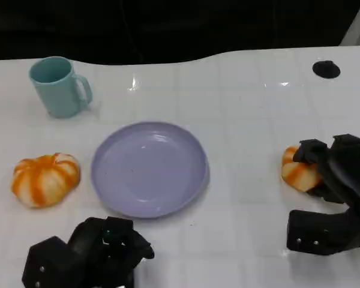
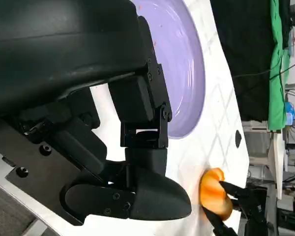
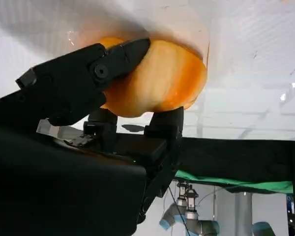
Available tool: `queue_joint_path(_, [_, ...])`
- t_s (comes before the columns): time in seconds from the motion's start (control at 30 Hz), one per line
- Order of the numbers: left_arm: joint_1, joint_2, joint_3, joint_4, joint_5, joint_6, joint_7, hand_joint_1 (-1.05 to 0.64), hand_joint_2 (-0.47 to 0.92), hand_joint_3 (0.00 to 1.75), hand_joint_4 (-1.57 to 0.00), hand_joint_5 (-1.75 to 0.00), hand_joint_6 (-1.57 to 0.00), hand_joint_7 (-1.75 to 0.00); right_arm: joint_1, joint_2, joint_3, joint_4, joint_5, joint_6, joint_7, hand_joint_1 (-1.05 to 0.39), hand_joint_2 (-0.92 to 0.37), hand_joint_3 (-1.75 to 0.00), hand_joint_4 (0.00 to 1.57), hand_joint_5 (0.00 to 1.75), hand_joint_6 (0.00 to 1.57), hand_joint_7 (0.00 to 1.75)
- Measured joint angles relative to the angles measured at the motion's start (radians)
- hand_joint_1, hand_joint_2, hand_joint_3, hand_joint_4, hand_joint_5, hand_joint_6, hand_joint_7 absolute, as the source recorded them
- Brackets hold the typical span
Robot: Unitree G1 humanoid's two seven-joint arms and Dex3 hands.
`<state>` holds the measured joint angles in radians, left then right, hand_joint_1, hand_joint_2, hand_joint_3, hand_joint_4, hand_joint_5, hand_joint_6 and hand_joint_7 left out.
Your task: Grasp the bread from the table and place it into the plate.
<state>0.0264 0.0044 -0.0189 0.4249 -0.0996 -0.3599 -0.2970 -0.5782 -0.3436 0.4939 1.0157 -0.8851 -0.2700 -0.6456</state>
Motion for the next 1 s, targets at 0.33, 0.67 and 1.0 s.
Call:
queue_joint_path(0.33, [0.0,0.0,0.0,0.0,0.002,0.0,0.0,-1.05,0.54,0.67,-1.57,-1.2,-1.46,-0.66,-0.01,0.0,0.032,0.02,0.001,-0.034,-0.077,-0.21,-0.45,-0.91,0.89,1.75,0.66,1.75])
queue_joint_path(0.67, [0.0,0.0,0.0,0.0,0.006,0.0,0.001,-1.05,0.55,0.67,-1.57,-1.19,-1.47,-0.66,-0.01,0.0,0.04,-0.038,-0.005,-0.063,-0.142,-0.18,-0.33,-1.14,0.95,1.75,0.7,1.75])
queue_joint_path(1.0, [0.0,-0.001,-0.001,0.0,0.007,0.0,0.002,-1.05,0.55,0.67,-1.57,-1.19,-1.46,-0.66,-0.008,0.011,0.032,-0.19,0.036,-0.162,-0.136,-0.19,-0.34,-1.35,1.0,1.75,0.77,1.75])
